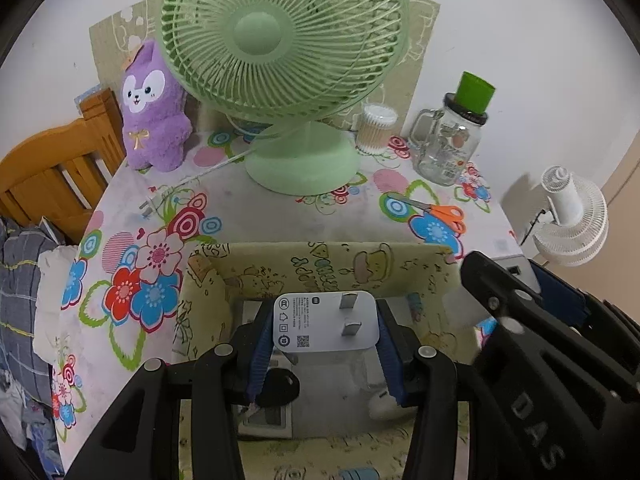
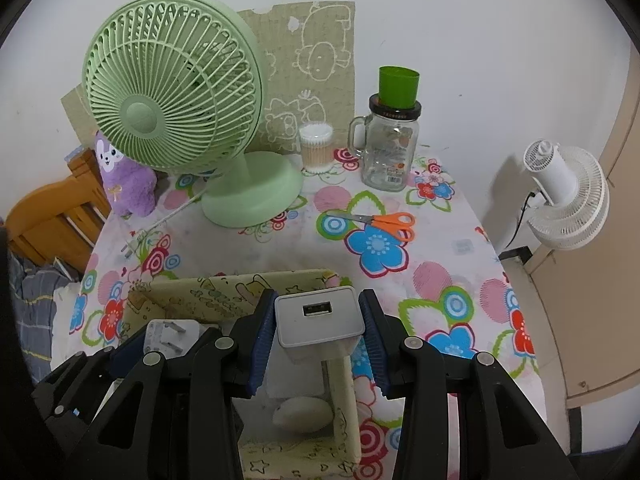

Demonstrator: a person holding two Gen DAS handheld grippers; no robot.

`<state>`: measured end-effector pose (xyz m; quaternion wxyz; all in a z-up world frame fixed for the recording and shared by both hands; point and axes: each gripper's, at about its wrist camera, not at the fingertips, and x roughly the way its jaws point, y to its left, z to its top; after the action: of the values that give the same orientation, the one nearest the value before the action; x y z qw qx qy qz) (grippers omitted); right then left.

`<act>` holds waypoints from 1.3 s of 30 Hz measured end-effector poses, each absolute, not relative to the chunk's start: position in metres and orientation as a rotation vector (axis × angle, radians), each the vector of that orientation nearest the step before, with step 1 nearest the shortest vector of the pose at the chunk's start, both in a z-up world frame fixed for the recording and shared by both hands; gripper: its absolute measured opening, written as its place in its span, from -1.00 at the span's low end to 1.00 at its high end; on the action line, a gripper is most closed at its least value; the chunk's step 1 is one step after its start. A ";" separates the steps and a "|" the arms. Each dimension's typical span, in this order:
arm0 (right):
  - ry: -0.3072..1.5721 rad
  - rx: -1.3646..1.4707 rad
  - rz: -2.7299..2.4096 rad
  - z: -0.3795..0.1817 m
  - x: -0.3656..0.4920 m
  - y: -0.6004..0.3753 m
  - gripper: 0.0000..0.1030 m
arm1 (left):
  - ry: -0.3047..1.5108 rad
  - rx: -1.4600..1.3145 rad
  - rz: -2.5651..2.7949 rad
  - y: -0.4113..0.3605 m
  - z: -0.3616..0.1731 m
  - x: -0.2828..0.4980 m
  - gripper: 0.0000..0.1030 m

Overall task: Organize rigid objects
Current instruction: 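Lower charger and square pad into the box and open both tools, then lift both open tools out of the box and pull back from it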

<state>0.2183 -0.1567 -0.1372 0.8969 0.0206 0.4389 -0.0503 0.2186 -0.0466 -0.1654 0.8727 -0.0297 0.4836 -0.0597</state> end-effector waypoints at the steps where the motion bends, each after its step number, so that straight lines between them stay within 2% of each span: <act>1: 0.911 0.041 -0.105 -0.139 0.220 -0.156 -0.12 | 1.014 -0.066 -0.121 -0.046 -0.168 0.222 -0.06; 9: 0.930 0.031 -0.108 -0.148 0.224 -0.155 -0.12 | 1.030 -0.051 -0.116 -0.046 -0.180 0.229 -0.02; 12: 0.930 0.044 -0.097 -0.151 0.224 -0.155 -0.12 | 0.984 -0.008 -0.099 -0.046 -0.173 0.225 0.32; 13: 0.930 0.048 -0.092 -0.151 0.224 -0.155 -0.12 | 0.976 0.003 -0.101 -0.046 -0.171 0.223 0.37; 21: 0.957 0.077 -0.038 -0.154 0.222 -0.143 -0.13 | 0.995 0.033 -0.120 -0.035 -0.163 0.213 0.58; 39: 1.058 0.091 0.062 -0.183 0.204 -0.109 -0.12 | 1.065 0.051 -0.098 -0.009 -0.173 0.180 0.63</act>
<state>0.2037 -0.1086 -0.1829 0.8618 0.0434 0.5046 0.0297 0.1798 -0.0092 -0.1730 0.8602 0.0244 0.5072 -0.0466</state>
